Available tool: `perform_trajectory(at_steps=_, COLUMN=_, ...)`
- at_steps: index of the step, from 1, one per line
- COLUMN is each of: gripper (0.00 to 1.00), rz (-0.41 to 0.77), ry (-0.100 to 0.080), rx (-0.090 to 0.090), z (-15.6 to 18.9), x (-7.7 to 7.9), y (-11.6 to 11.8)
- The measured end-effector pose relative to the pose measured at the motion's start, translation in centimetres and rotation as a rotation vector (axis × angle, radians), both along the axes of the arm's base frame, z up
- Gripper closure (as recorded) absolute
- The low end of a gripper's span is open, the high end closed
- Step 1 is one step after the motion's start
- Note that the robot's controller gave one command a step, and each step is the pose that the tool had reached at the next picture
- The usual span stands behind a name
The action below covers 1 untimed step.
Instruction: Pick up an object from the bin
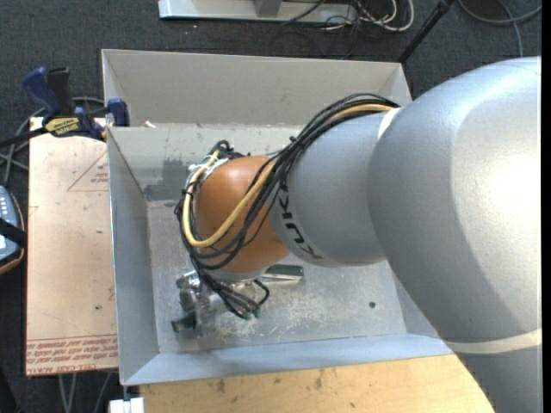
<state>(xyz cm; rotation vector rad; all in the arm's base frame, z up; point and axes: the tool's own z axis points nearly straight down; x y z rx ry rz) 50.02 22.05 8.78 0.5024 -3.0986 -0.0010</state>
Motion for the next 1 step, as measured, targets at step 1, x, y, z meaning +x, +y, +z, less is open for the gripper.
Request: perform_trajectory(at_steps=1, gripper=1.00, rz=0.001, ry=-0.003, rx=0.001, z=1.20, x=0.08, y=0.04)
